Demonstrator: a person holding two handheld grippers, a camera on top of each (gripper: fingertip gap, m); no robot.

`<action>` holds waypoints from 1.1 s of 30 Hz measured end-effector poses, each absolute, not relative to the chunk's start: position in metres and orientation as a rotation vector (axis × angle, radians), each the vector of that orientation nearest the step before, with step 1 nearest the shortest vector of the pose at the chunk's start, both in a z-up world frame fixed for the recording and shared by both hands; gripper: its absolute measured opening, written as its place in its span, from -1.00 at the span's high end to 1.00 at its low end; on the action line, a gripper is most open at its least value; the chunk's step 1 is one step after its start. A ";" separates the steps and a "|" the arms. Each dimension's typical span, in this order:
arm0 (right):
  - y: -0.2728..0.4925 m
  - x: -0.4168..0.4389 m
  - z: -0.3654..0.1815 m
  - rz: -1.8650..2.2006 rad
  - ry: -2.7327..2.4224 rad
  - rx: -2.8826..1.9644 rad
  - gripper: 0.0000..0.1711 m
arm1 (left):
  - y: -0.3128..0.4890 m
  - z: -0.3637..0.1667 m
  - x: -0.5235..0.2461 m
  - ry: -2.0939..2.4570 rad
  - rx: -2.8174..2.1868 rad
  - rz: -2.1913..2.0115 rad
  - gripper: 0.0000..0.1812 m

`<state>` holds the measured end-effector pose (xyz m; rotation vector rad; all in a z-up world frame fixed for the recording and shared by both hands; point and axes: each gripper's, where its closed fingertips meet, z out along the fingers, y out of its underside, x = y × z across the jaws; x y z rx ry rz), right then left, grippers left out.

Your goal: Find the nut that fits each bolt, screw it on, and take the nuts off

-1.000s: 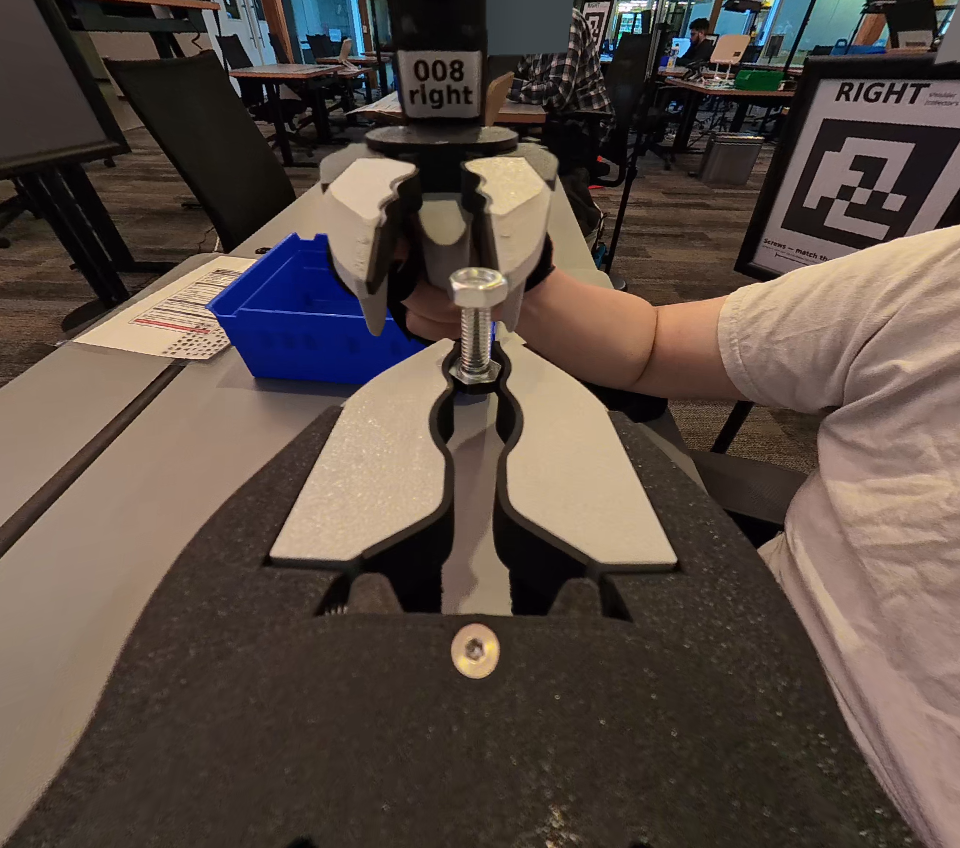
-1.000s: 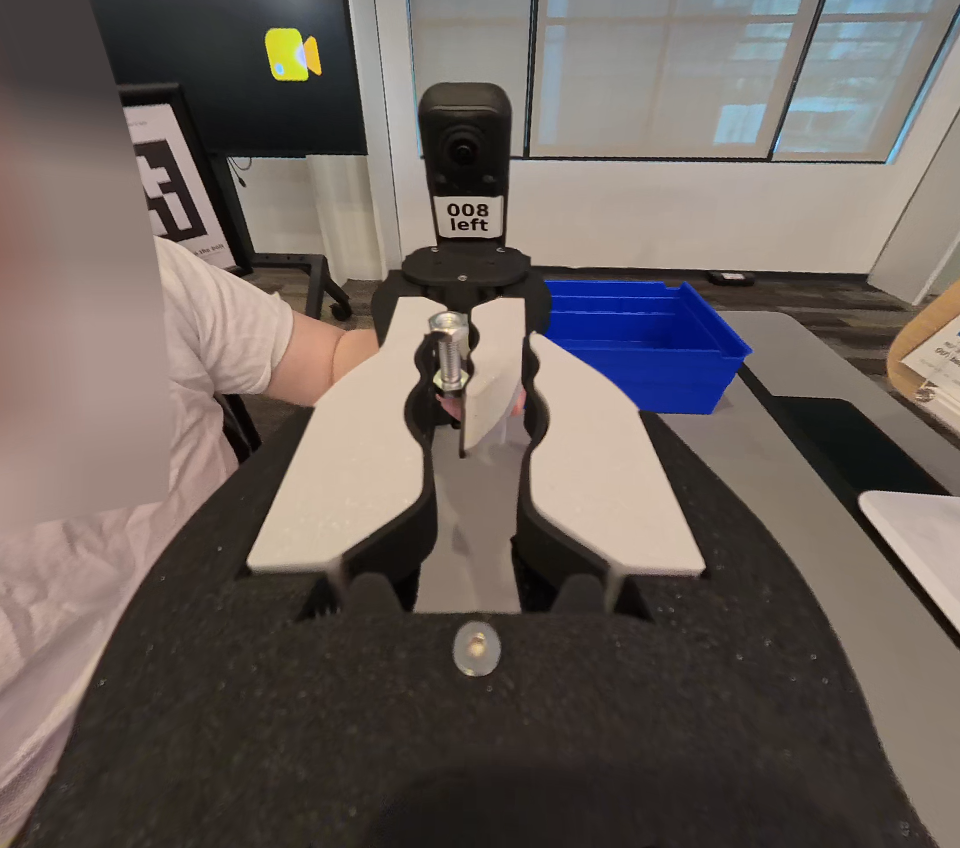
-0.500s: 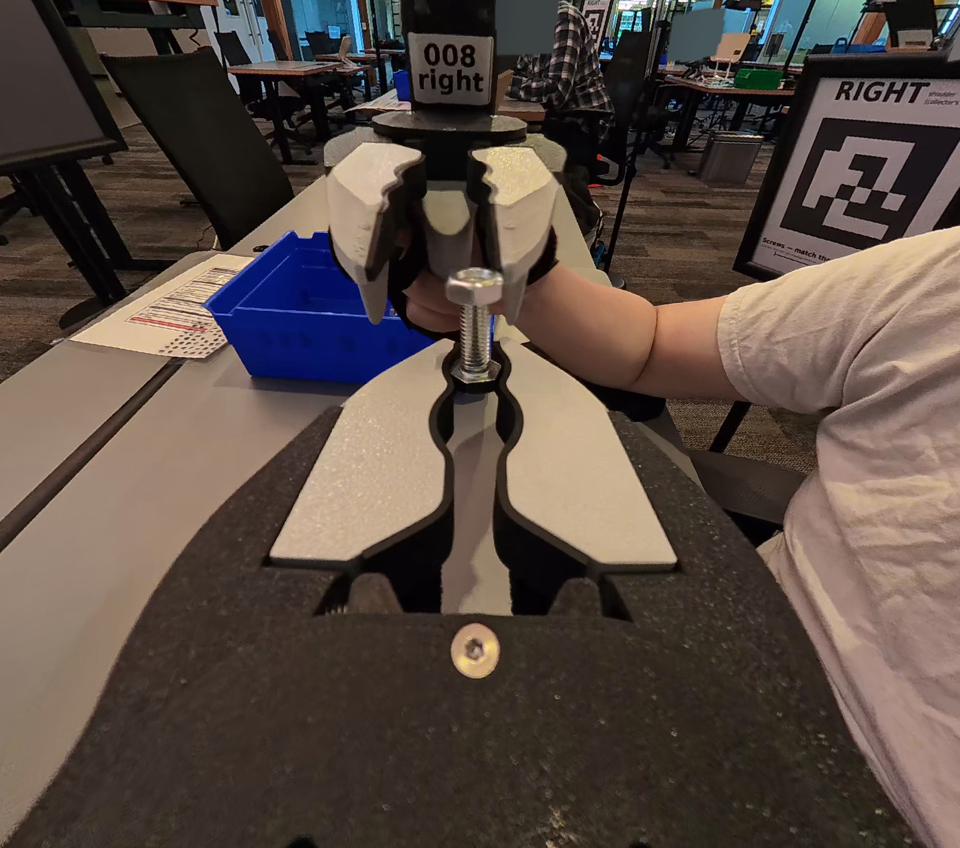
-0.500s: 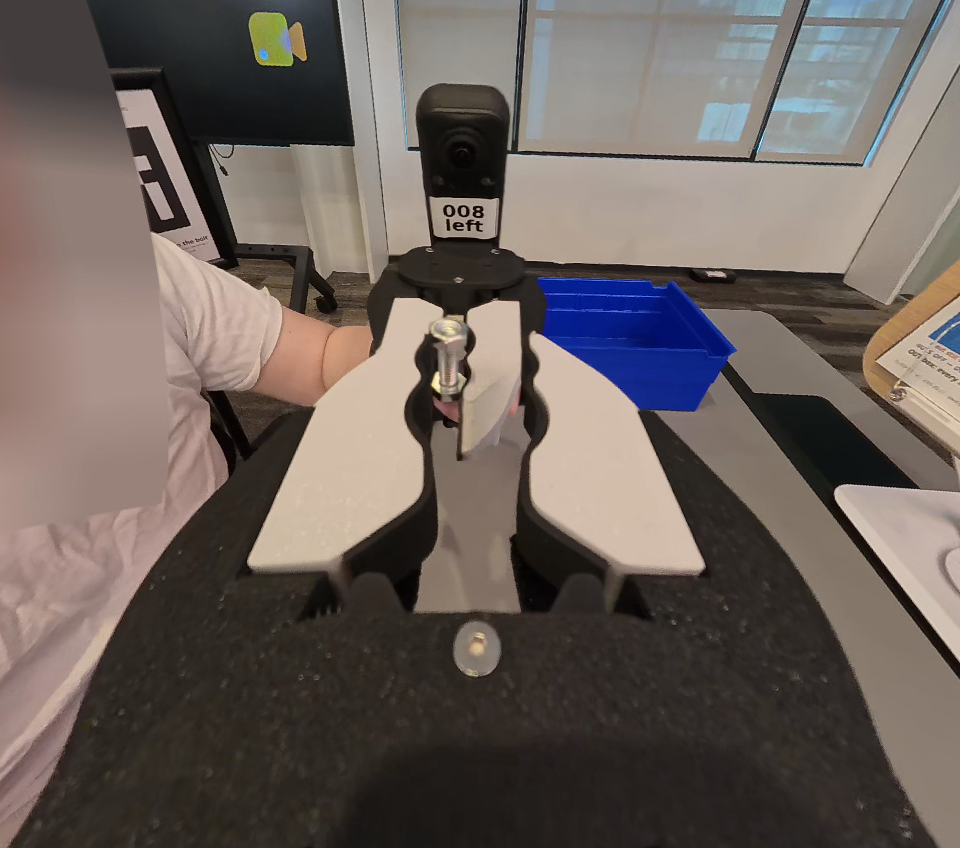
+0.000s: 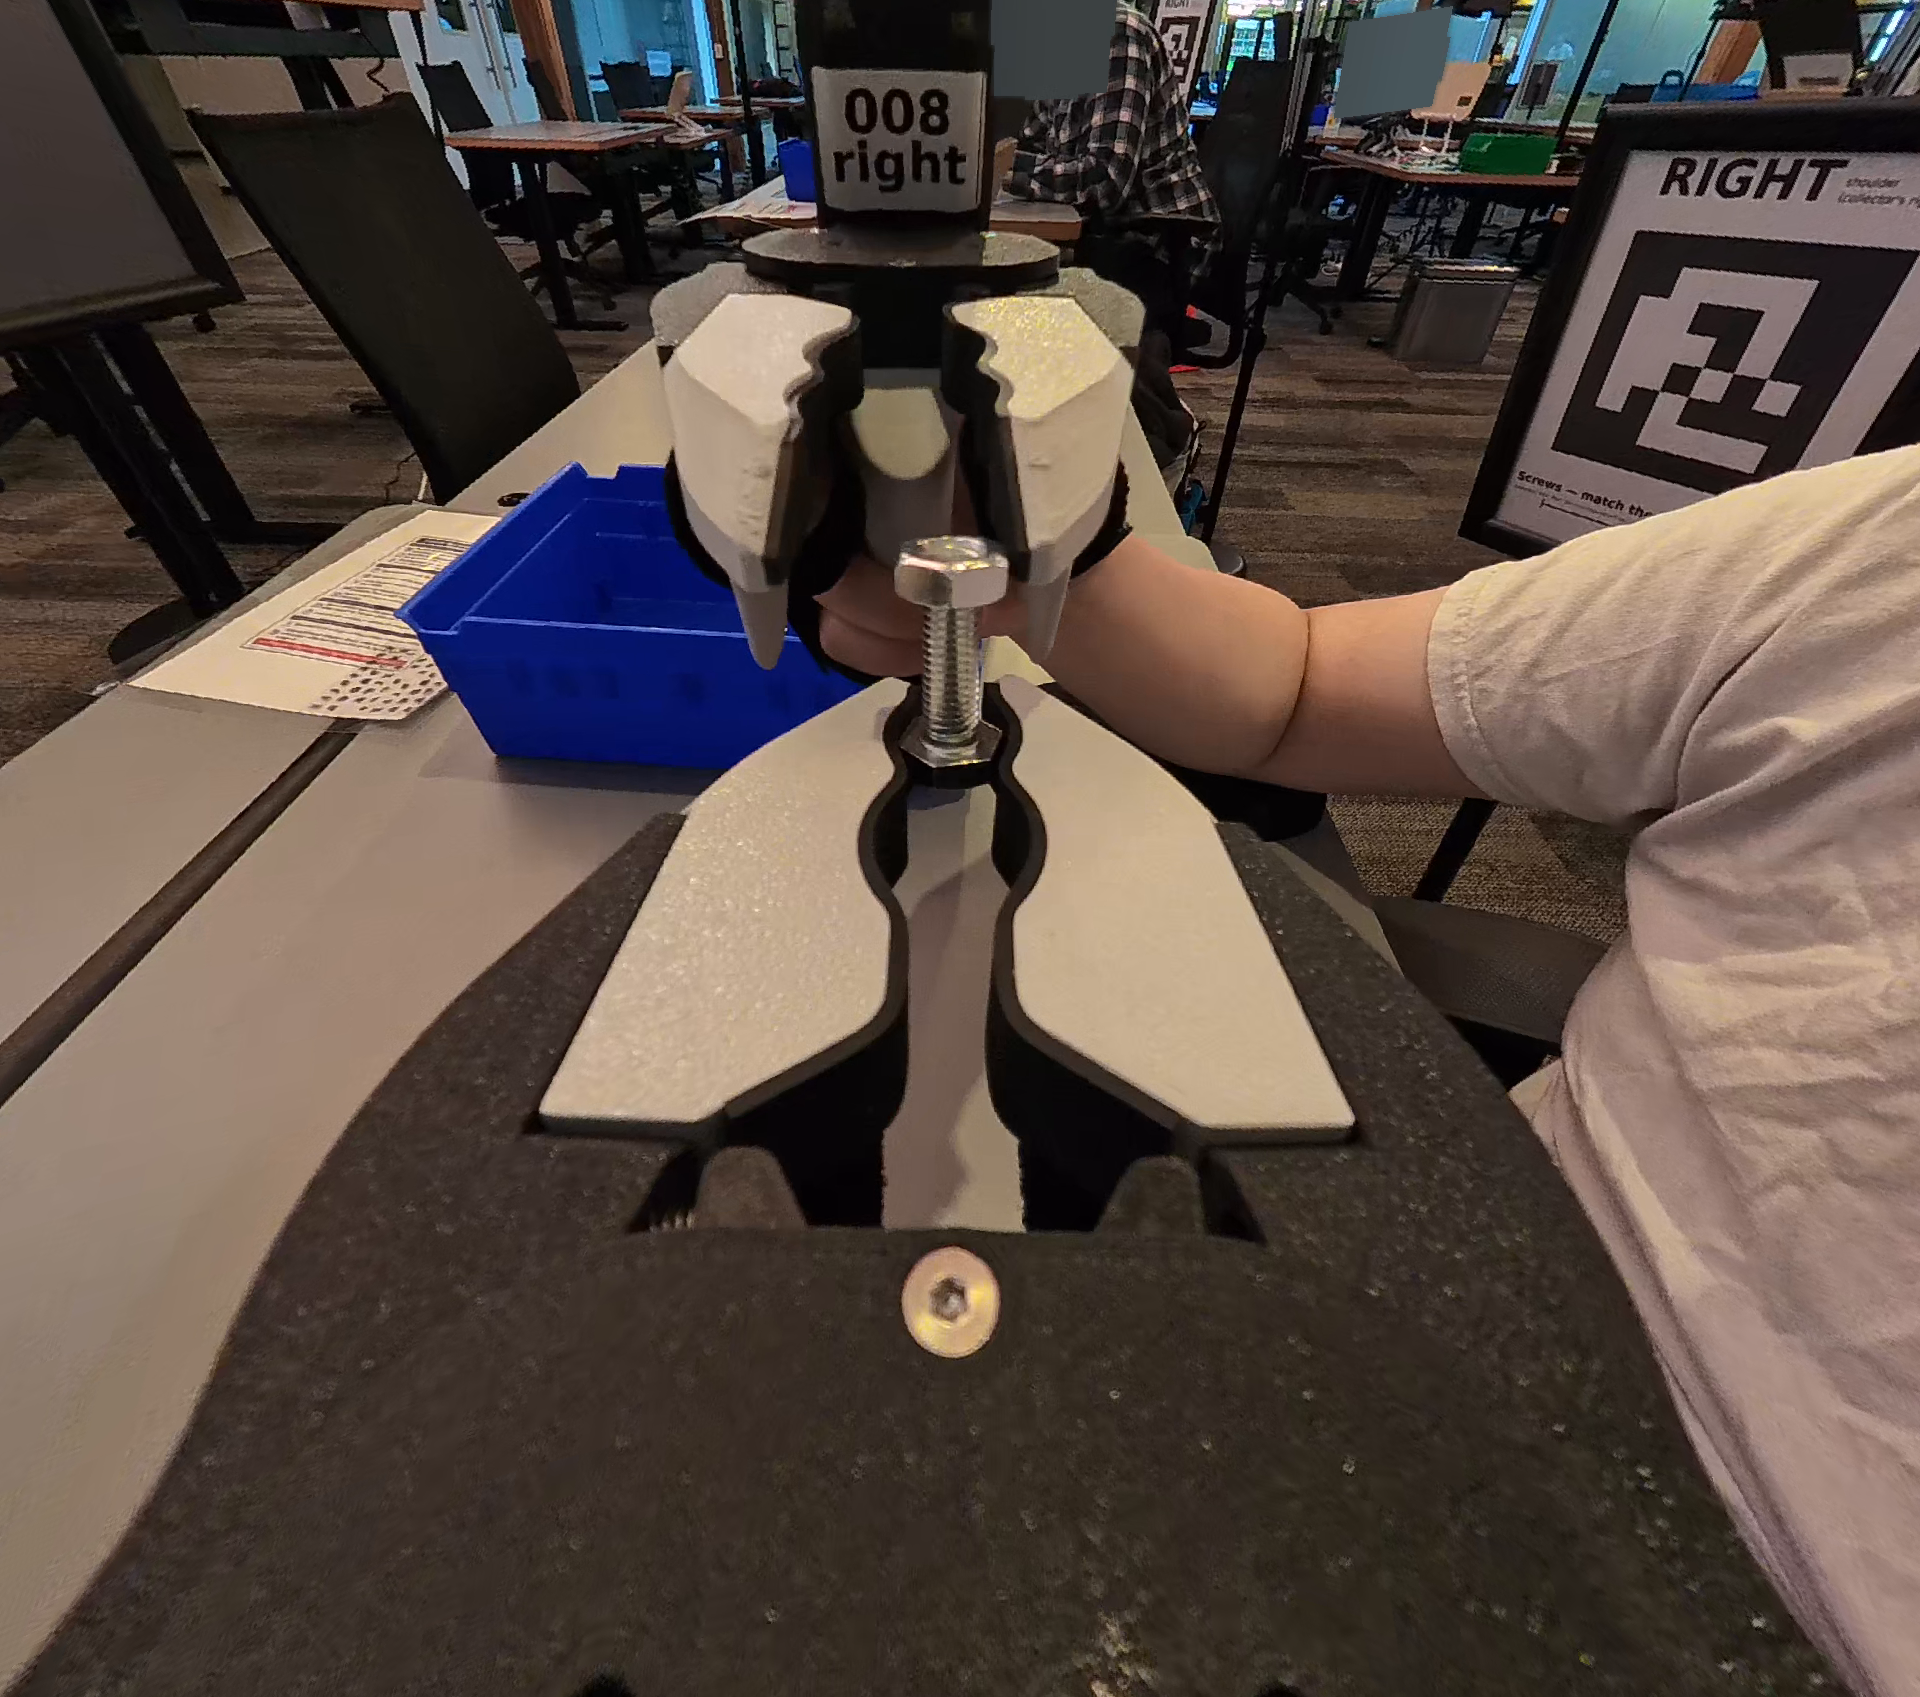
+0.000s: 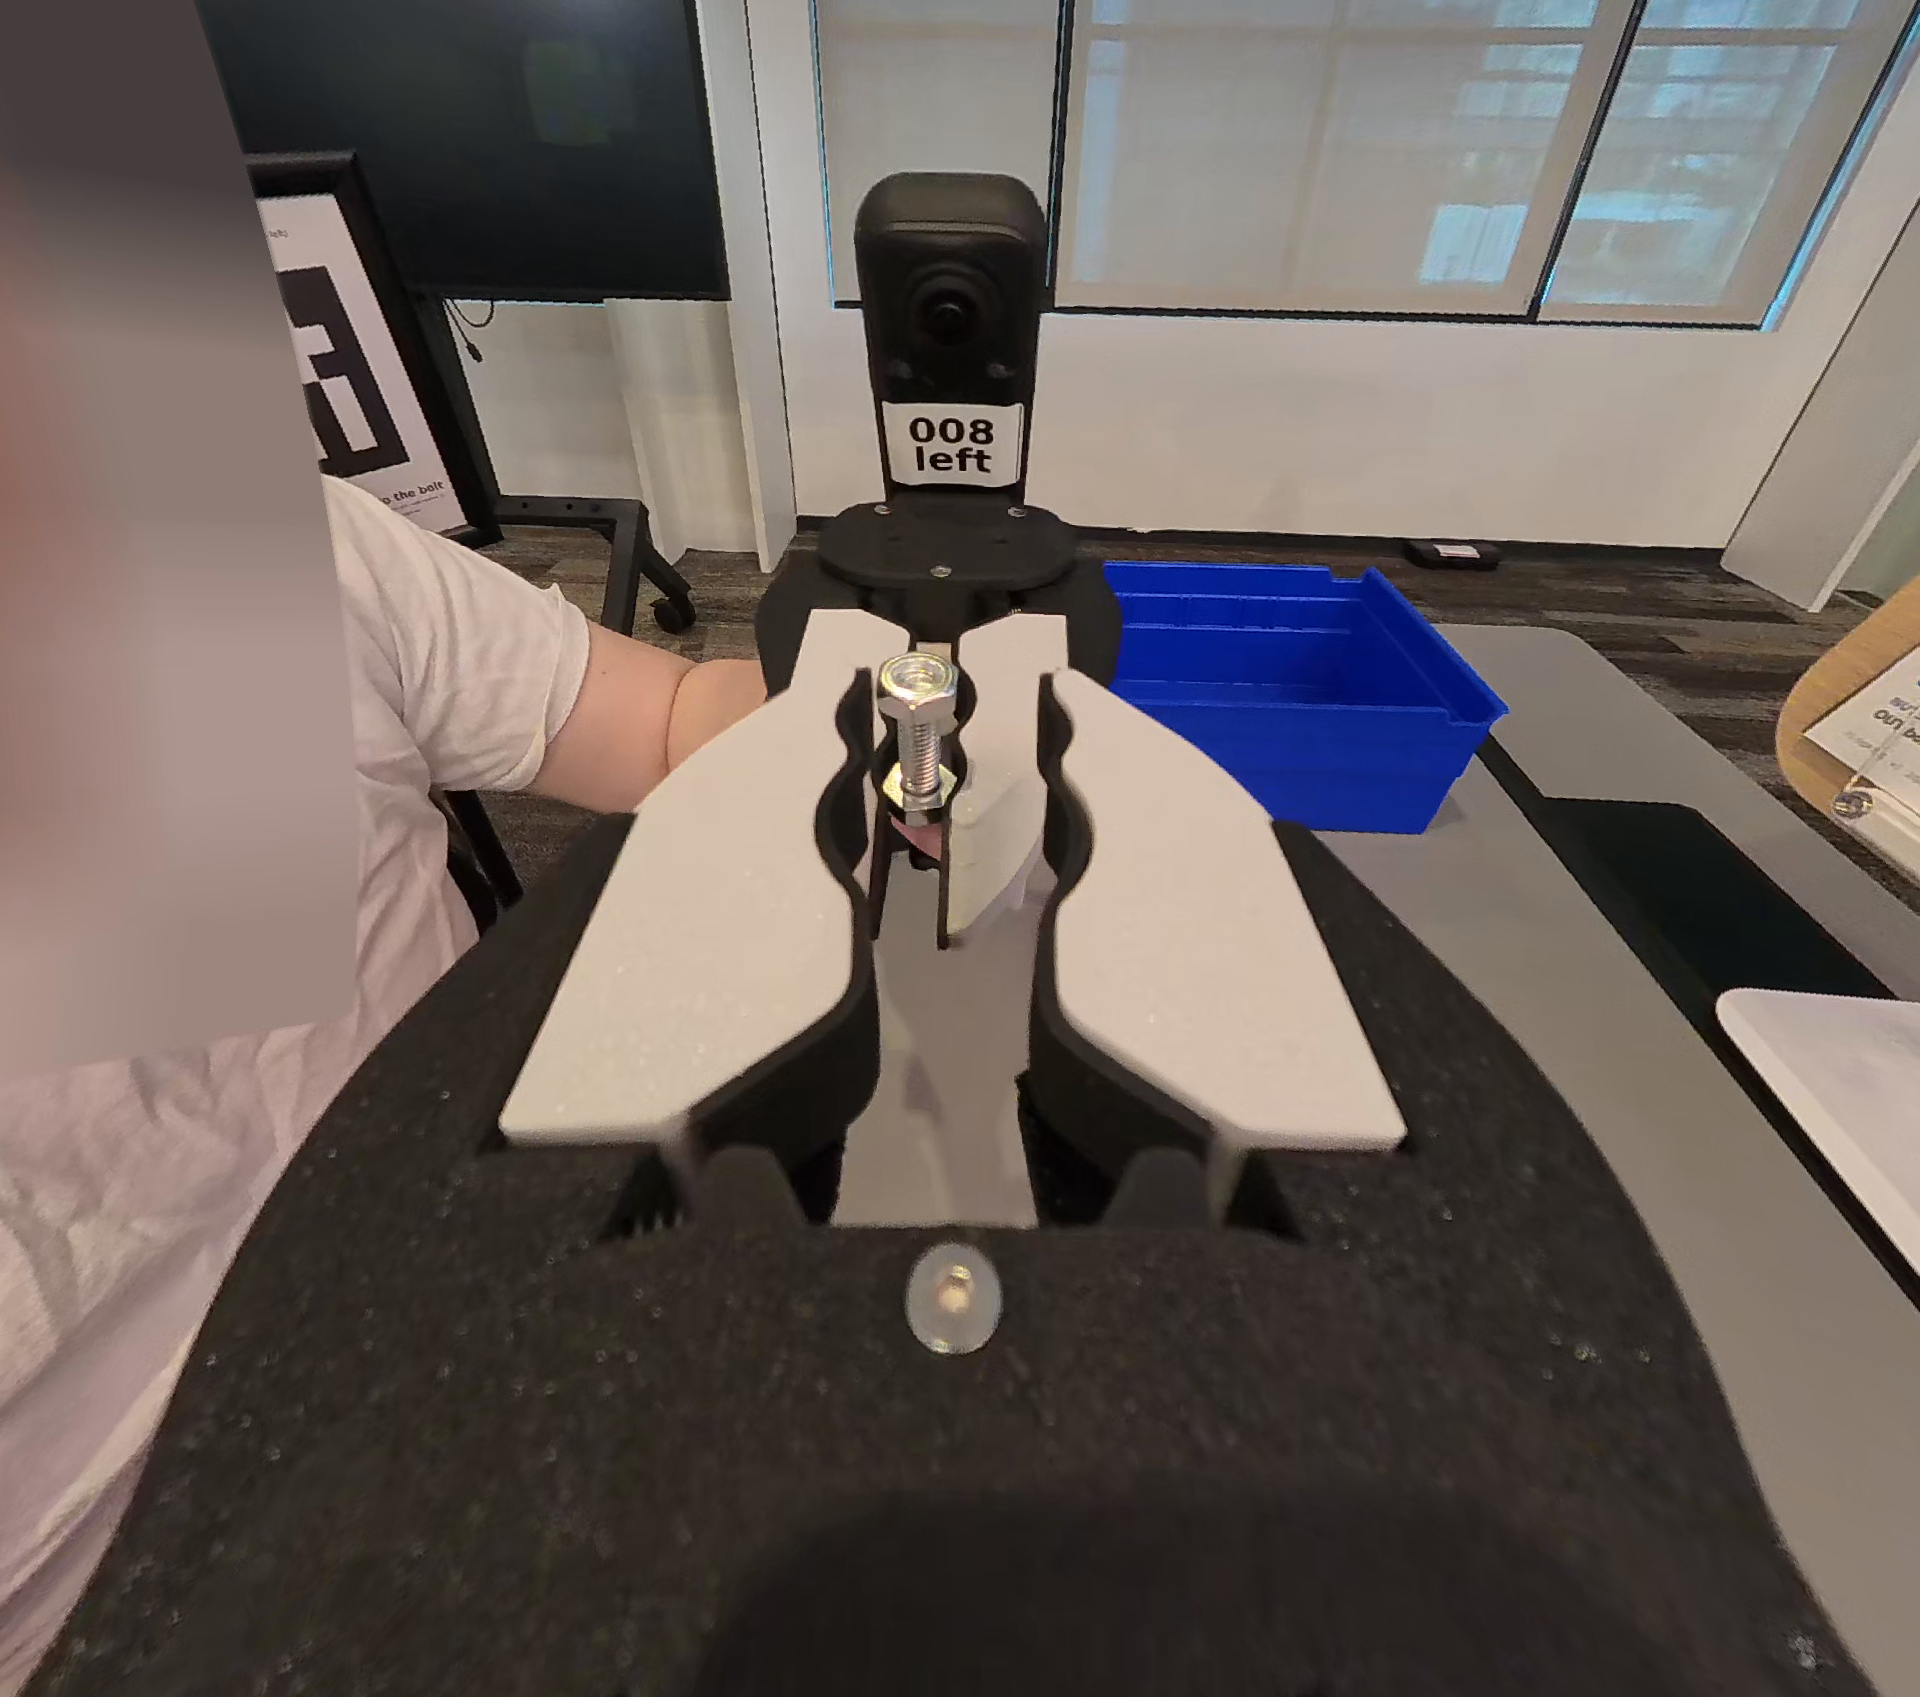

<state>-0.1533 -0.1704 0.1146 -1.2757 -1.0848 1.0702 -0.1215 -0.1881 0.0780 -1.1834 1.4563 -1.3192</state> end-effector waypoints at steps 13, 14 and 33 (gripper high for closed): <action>-0.176 -0.158 0.112 1.060 -1.131 -1.261 0.84 | -0.189 0.077 -0.121 1.465 -1.182 -1.337 0.88; -0.177 -0.158 0.111 1.074 -1.141 -1.256 0.84 | -0.191 0.077 -0.121 1.474 -1.177 -1.354 0.89; -0.251 -0.161 0.107 1.602 -1.445 -0.856 0.68 | -0.287 0.074 -0.141 1.818 -0.973 -2.180 0.89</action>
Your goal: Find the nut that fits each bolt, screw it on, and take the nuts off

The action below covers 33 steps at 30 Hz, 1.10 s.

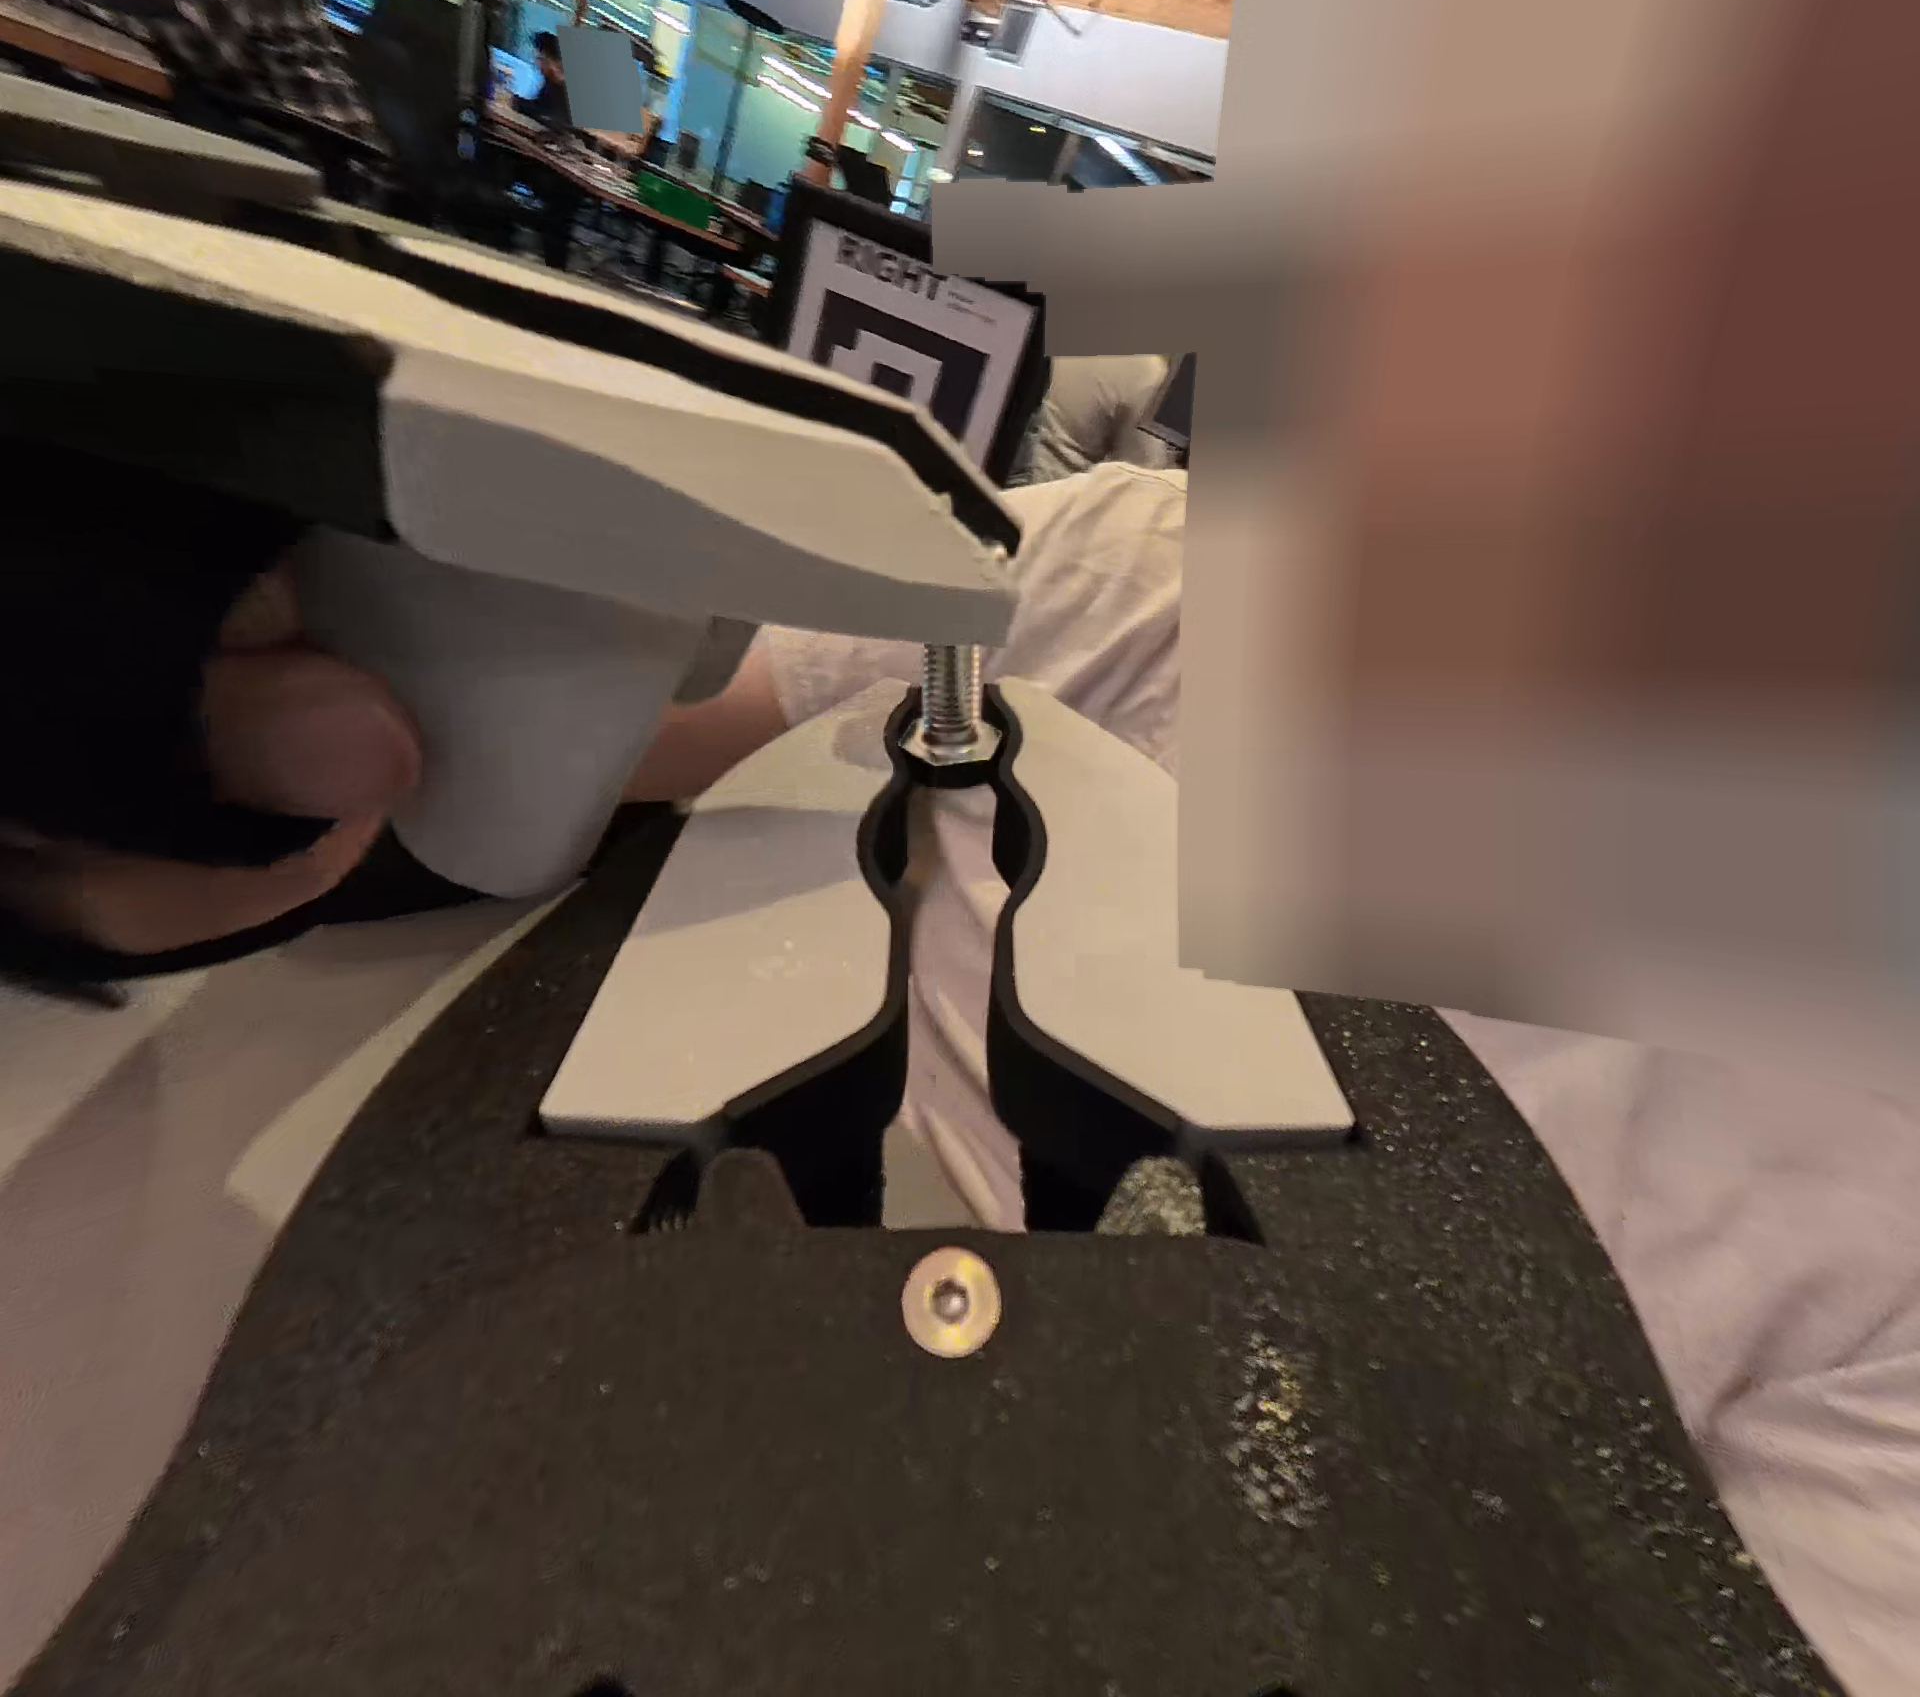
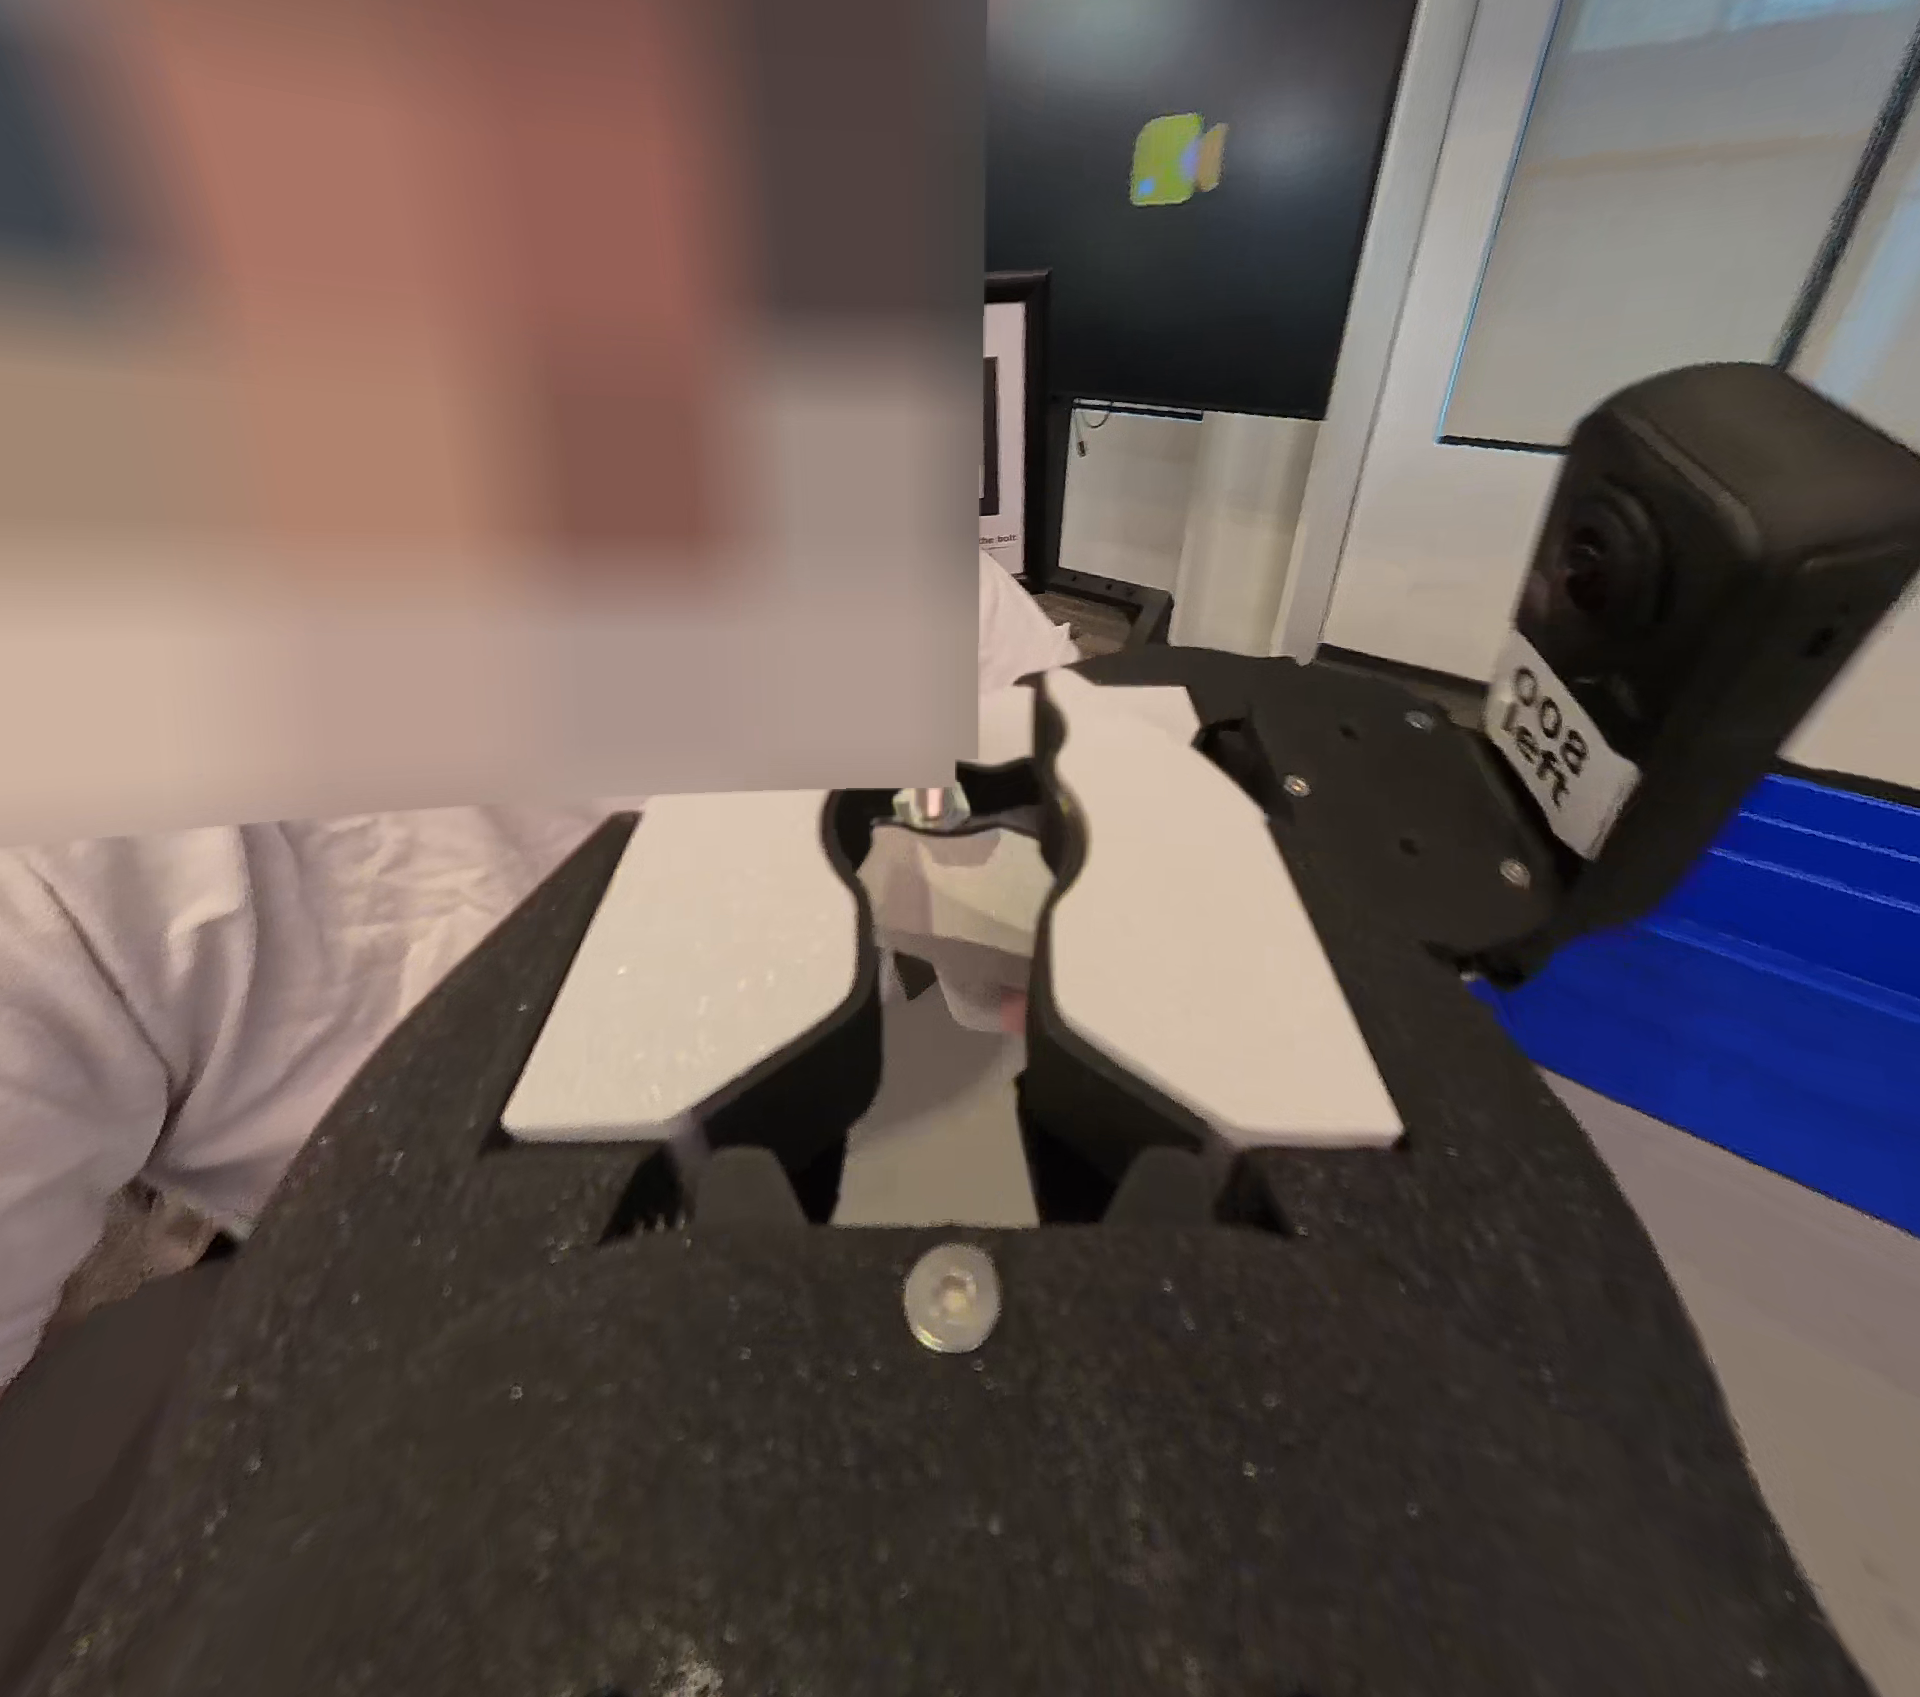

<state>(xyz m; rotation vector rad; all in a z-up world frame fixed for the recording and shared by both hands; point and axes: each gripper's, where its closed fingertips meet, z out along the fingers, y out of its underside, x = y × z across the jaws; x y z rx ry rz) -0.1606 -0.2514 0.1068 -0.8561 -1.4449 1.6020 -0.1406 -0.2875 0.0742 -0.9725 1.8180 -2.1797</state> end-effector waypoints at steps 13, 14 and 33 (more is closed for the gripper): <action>-0.148 -0.142 0.134 0.810 -0.844 -1.183 0.60 | -0.154 0.080 -0.119 1.237 -1.216 -1.152 0.89; -0.144 -0.145 0.130 0.788 -0.827 -1.210 0.59 | -0.150 0.079 -0.118 1.211 -1.231 -1.117 0.89; -0.122 -0.154 0.099 0.763 -0.665 -1.387 0.79 | -0.118 0.066 -0.122 1.077 -1.343 -0.893 0.89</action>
